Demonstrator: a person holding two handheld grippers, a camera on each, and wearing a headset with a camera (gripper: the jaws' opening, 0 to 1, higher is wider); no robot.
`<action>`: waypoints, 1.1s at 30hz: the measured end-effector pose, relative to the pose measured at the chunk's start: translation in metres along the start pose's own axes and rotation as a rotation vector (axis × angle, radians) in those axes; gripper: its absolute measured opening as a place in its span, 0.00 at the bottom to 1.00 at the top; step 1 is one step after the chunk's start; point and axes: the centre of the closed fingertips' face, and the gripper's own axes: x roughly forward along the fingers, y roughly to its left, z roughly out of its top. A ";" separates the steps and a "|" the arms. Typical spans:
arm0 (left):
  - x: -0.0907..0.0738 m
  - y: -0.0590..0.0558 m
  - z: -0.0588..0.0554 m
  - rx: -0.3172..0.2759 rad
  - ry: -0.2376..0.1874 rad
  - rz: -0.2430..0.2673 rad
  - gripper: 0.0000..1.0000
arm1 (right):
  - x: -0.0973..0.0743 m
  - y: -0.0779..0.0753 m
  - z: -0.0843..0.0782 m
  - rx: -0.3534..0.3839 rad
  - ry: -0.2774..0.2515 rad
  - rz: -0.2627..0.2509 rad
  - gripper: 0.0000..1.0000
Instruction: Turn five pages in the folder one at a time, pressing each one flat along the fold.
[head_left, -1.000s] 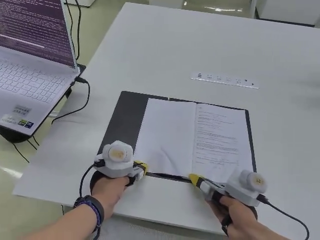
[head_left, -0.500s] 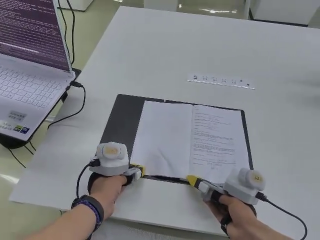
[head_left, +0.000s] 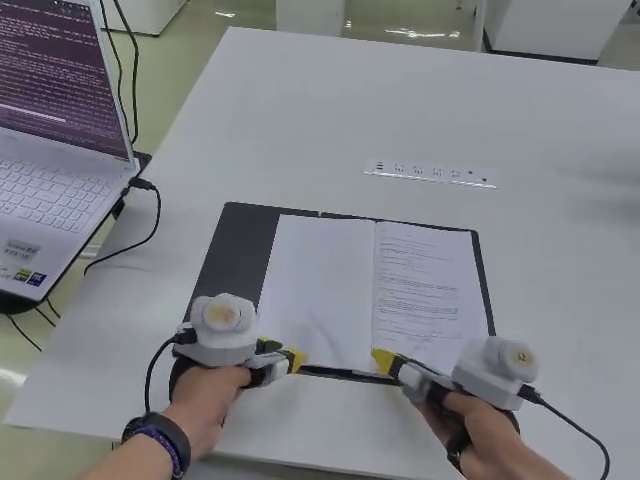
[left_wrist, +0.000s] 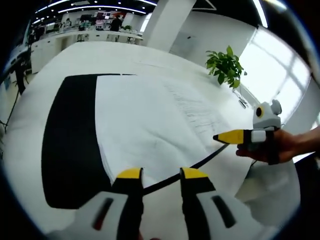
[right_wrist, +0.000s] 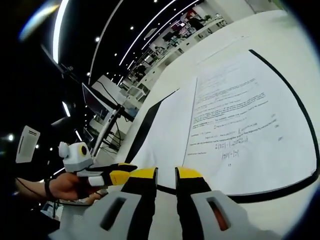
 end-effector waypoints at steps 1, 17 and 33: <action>-0.001 -0.001 0.001 0.025 0.003 0.001 0.28 | -0.001 0.001 0.002 -0.004 -0.002 0.000 0.14; -0.034 -0.008 0.038 0.130 -0.041 -0.023 0.42 | -0.039 -0.003 0.033 -0.182 -0.021 -0.016 0.33; -0.077 0.004 0.059 0.175 -0.086 -0.005 0.50 | -0.096 -0.016 0.059 -0.258 -0.118 -0.127 0.43</action>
